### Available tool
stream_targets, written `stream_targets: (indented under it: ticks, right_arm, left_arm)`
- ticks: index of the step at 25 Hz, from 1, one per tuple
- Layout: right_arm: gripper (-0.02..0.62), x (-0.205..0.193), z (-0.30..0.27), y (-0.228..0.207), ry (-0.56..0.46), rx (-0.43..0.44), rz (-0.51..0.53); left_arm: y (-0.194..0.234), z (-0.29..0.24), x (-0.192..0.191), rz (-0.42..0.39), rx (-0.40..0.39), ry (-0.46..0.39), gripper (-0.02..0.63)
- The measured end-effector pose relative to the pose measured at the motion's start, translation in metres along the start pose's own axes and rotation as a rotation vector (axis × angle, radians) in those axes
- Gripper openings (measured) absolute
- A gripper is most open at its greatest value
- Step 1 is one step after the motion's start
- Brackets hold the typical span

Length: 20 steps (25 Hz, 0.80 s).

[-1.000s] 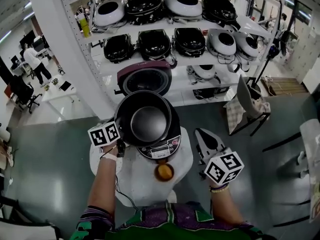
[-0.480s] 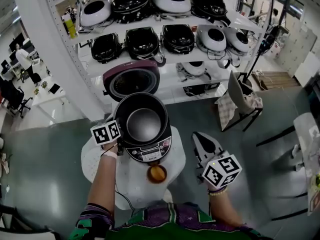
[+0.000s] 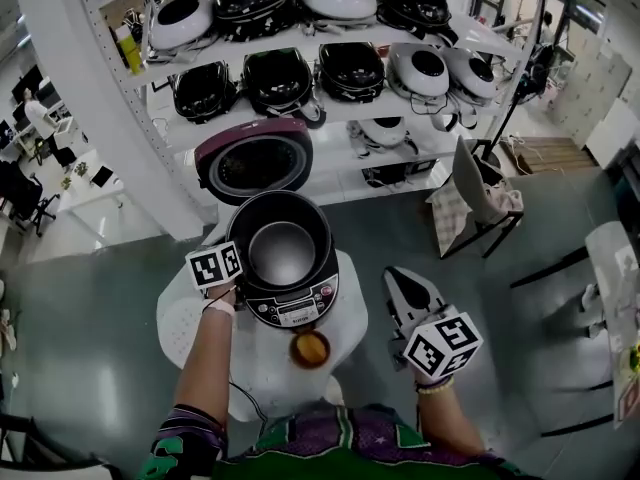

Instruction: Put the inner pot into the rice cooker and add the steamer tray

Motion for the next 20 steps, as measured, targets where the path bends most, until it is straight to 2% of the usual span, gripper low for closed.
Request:
stream_targets:
  ticks: [13, 20]
  right_arm:
    - [0.006, -0.008, -0.014, -0.003, 0.038, 0.008, -0.025]
    - [0.006, -0.011, -0.015, -0.004, 0.044, 0.000, -0.025]
  left_arm:
    - [0.015, -0.041, -0.009, 0.009, 0.024, 0.108, 0.034]
    - [0.014, -0.053, -0.009, -0.030, 0.049, 0.145, 0.034]
Point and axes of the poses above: the fingertips, and each gripper's own axes: z backward along the fingers, y to its left, x out of its top, the point moved 10 cm from there along z, backward along the fingers, and after that the axes turned 14 degrees about y, right-handed, at the moved point
